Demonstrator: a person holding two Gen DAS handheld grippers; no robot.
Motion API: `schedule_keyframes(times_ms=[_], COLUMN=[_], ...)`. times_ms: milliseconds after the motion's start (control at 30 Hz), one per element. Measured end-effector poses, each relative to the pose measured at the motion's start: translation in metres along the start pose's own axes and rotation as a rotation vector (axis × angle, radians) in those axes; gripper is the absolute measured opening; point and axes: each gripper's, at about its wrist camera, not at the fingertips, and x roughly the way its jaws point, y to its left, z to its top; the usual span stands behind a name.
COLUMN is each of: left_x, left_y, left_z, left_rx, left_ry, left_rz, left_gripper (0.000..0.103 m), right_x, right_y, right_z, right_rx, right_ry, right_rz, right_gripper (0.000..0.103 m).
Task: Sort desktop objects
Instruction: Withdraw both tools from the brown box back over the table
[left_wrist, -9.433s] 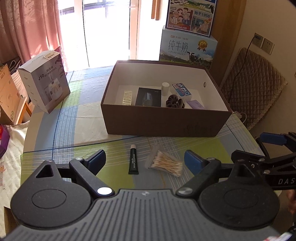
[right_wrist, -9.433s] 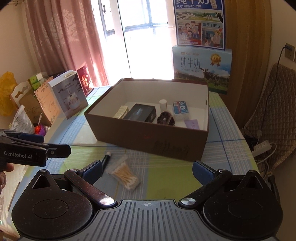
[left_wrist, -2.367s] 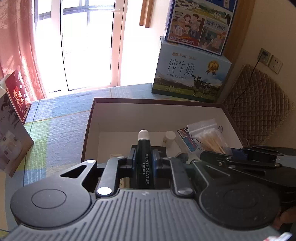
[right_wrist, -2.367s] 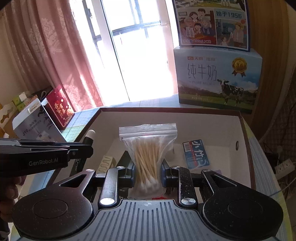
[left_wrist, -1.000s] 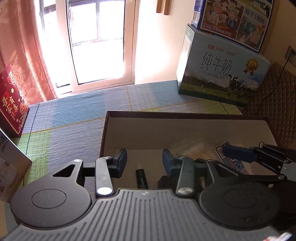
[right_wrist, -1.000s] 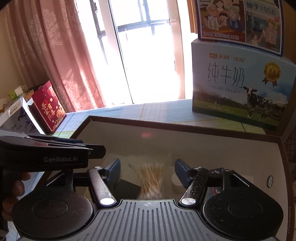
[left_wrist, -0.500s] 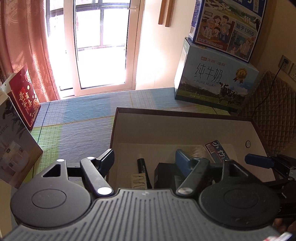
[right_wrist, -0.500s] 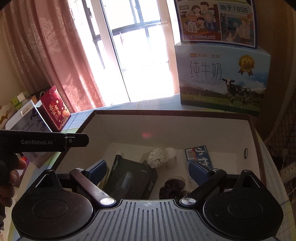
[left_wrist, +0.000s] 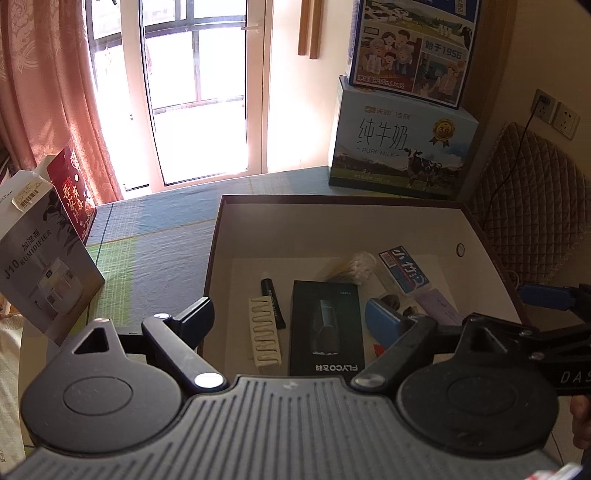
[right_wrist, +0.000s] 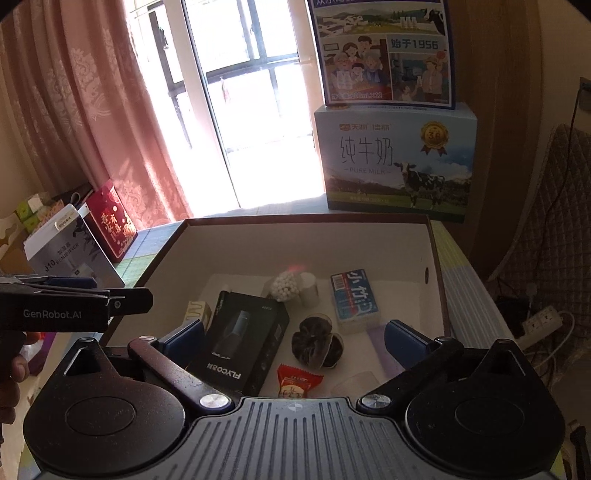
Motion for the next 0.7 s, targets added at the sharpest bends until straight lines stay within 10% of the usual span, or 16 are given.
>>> schedule_keyframes(times_ms=[700], left_x=[-0.093], left_y=[-0.021], left_z=[-0.05], left_rx=[0.02], left_ry=[-0.062], left_rz=[0.017], left_gripper=[0.101], right_x=[-0.086], right_y=[0.012], right_z=[-0.05], right_rx=[-0.022], right_ry=[-0.025], right_rz=[-0.05], right_gripper=[0.101])
